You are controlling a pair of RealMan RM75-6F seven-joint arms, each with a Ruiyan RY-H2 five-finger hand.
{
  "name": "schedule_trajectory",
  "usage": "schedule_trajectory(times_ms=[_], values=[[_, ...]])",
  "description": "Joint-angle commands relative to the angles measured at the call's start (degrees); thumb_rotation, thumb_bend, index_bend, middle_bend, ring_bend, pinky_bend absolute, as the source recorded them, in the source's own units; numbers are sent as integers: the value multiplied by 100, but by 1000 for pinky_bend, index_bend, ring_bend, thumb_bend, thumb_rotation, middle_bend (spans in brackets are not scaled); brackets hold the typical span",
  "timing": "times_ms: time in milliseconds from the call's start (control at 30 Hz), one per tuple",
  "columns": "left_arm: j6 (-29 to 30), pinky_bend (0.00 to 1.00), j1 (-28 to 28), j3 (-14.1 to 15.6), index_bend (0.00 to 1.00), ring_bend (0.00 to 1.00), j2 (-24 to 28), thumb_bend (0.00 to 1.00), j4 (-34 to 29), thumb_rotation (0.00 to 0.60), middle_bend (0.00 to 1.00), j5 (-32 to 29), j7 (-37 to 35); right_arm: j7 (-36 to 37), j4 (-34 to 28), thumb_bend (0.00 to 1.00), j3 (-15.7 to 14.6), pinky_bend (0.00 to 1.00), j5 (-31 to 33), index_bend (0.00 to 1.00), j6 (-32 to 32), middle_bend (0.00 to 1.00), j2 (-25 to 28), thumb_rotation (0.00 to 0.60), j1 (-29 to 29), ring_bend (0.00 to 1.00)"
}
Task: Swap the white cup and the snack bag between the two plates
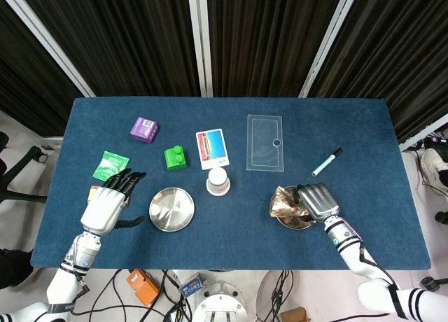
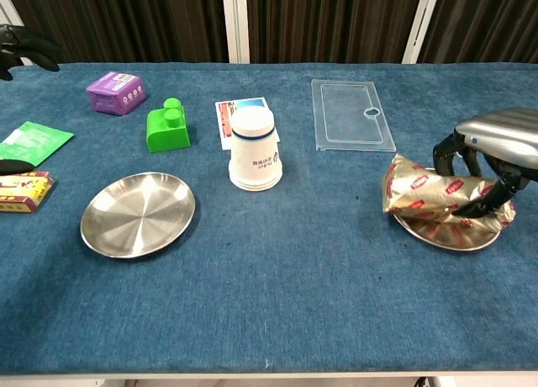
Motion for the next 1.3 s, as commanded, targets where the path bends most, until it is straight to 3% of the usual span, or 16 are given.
schedule_trajectory(times_ms=[33, 167, 300, 533, 800, 833, 900, 967, 1033, 1167, 1300], values=[[37, 227, 50, 2, 125, 112, 34, 6, -7, 600, 173, 45, -25, 456, -211, 423, -57, 713, -554, 770, 459, 599, 123, 600, -102, 669], [117, 227, 129, -24, 124, 113, 131, 7, -43, 600, 173, 108, -101, 690, -641, 424, -248, 709, -1338, 771, 955, 601, 357, 600, -192, 671], [222, 227, 220, -42, 125, 113, 233, 13, -73, 600, 173, 190, -241, 382, -1120, 424, -390, 697, -1678, 739, 878, 600, 370, 600, -70, 672], [451, 227, 462, 35, 124, 114, 410, 22, 47, 600, 173, 370, -427, -731, -1236, 424, -216, 615, -1069, 620, 16, 587, -587, 600, 502, 624], [493, 227, 615, -16, 124, 114, 549, 22, 94, 600, 173, 303, -548, -1307, -822, 424, -230, 516, -394, 341, -430, 358, -1397, 600, 890, 435], [487, 227, 625, -18, 125, 114, 555, 22, 105, 600, 173, 304, -569, -1386, -821, 424, -254, 506, -288, 310, -485, 338, -1398, 600, 917, 417], [472, 227, 643, -27, 124, 114, 562, 22, 135, 600, 173, 308, -603, -1558, -917, 406, -308, 442, 41, 133, -654, 243, -1289, 600, 987, 322], [458, 227, 655, -37, 125, 114, 565, 22, 153, 600, 173, 307, -627, -1597, -1084, 335, -324, 383, 206, 12, -687, 150, -1151, 600, 1019, 229], [448, 227, 665, -54, 124, 114, 573, 22, 162, 600, 173, 315, -666, -1509, -1307, 256, -319, 341, 156, 0, -549, 69, -939, 600, 989, 151], [426, 227, 676, -93, 125, 114, 594, 22, 168, 600, 173, 324, -700, -1058, -1589, 237, -137, 306, -124, 0, -115, 20, -516, 600, 875, 102], [372, 227, 672, -129, 124, 115, 605, 22, 190, 600, 173, 322, -778, -735, -1741, 237, 326, 272, 146, 0, 9, 12, -128, 600, 985, 89]])
